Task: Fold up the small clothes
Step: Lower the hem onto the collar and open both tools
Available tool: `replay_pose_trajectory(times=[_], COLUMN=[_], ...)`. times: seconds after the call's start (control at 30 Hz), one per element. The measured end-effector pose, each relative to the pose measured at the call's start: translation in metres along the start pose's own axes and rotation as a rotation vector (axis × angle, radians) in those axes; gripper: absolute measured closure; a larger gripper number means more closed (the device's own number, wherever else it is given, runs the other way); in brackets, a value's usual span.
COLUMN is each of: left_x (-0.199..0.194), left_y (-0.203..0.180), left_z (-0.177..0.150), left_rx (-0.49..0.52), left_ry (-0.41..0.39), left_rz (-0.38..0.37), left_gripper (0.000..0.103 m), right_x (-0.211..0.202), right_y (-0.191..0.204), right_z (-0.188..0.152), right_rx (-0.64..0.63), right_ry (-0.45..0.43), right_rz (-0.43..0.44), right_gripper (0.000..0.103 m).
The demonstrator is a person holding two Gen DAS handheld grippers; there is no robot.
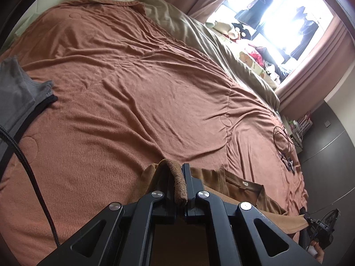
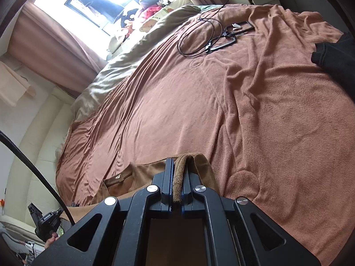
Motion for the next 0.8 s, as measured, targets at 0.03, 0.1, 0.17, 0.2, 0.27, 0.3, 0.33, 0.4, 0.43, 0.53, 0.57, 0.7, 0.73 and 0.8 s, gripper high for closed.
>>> replay_pose_trajectory(times=[0.03,0.1,0.17,0.2,0.27,0.3,0.33,0.4,0.43,0.53,0.57,0.7,0.73,0.8], left_x=[0.007,0.022,0.037,0.043,0.058,0.064,0.072,0.086,0.093,0.112,0.116,0.115,0.113,0.109], left_y=[0.001,0.003,0.006,0.008,0.012,0.014,0.017,0.022,0.025,0.038,0.04,0.033,0.031,0.029], left_z=[0.001,0.003,0.004,0.004,0.004,0.003,0.003,0.001,0.0,-0.006,-0.008,-0.008,-0.008,-0.007], left_rx=[0.005,0.017,0.024,0.027,0.034,0.038,0.042,0.06,0.07,0.057,0.05,0.105,0.115,0.117], left_ry=[0.013,0.036,0.056,0.065,0.085,0.093,0.105,0.126,0.138,0.181,0.187,0.184,0.194,0.215], left_rz=[0.005,0.02,0.033,0.04,0.059,0.069,0.078,0.099,0.109,0.118,0.111,0.142,0.143,0.139], left_gripper=[0.1,0.099,0.099,0.099,0.099,0.099,0.099,0.099,0.099,0.099,0.099,0.098,0.098,0.095], right_x=[0.006,0.02,0.032,0.039,0.05,0.056,0.061,0.068,0.071,0.075,0.076,0.077,0.076,0.075], right_y=[-0.001,-0.004,-0.007,-0.009,-0.013,-0.015,-0.017,-0.019,-0.019,-0.014,-0.014,-0.008,-0.005,-0.003], right_z=[0.002,0.004,0.006,0.007,0.005,0.005,0.004,0.005,0.007,0.011,0.012,0.019,0.02,0.019], right_rx=[0.003,0.014,0.024,0.028,0.028,0.022,0.018,0.035,0.028,-0.013,-0.015,-0.053,-0.071,-0.089], right_ry=[0.008,0.025,0.035,0.039,0.049,0.054,0.063,0.084,0.089,0.102,0.107,0.129,0.132,0.143], right_rz=[-0.015,-0.032,-0.04,-0.042,-0.053,-0.063,-0.067,-0.055,-0.06,-0.082,-0.084,-0.093,-0.097,-0.103], right_gripper=[0.102,0.102,0.102,0.102,0.102,0.102,0.102,0.102,0.102,0.102,0.102,0.101,0.101,0.098])
Point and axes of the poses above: each gripper's, at about its wrist camera, not at the fingertips, and x roughly the way its jaws point, y to its left, z to its top, the point moved 4 cm from there along x, roughly the way its jaws point, and after that the axes turned 3 degrees about y, right-handed, at the moved point
